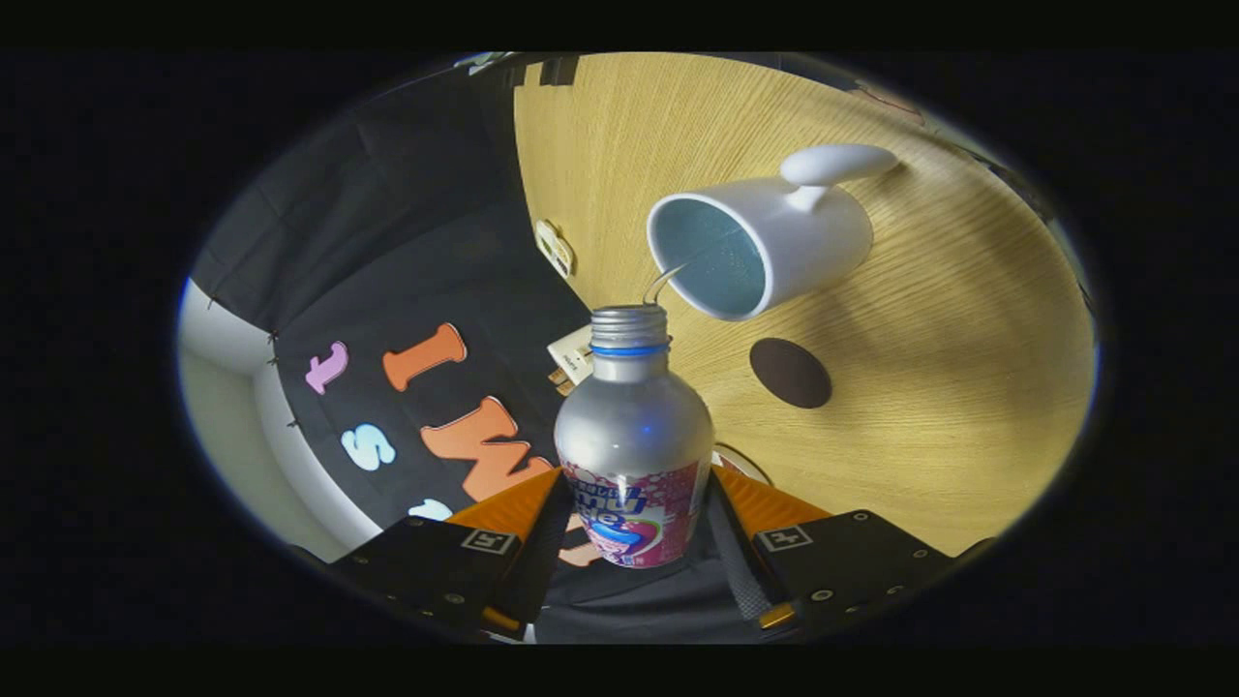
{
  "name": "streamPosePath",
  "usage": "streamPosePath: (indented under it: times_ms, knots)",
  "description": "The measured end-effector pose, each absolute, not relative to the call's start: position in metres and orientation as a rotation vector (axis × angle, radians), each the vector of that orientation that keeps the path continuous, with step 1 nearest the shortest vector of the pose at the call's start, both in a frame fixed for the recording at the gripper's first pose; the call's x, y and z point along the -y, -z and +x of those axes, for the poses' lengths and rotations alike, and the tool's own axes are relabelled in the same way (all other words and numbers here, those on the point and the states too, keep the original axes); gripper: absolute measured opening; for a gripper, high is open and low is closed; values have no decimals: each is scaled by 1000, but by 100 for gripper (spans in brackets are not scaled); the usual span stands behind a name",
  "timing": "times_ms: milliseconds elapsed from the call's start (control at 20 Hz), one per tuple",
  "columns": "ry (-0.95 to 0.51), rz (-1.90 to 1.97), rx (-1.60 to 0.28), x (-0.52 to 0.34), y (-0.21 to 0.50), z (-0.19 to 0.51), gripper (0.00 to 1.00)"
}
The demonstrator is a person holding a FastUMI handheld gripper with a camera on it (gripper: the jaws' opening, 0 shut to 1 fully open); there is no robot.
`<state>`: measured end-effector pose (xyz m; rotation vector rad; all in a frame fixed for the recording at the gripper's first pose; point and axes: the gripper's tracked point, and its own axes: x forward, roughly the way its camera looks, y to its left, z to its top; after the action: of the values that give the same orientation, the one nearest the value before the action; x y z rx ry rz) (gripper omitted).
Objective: Take the bottle from table, then pour the juice into the cup, finally place the bottle on the coaster
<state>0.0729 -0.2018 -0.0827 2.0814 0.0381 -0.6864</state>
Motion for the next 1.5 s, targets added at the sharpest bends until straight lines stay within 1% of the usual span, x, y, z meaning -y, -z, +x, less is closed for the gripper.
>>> streamPosePath:
  times_ms: [250, 550, 1000, 1300, 1500]
  knots:
    - [688, 2054, -54, 199, 84, 73, 75]
    - [702, 1863, -158, 196, 99, 72, 75]
    - [699, 1467, -256, 200, 107, 66, 75]
    - [652, 1182, -325, 187, 107, 70, 75]
    - [611, 984, -320, 187, 96, 76, 75]
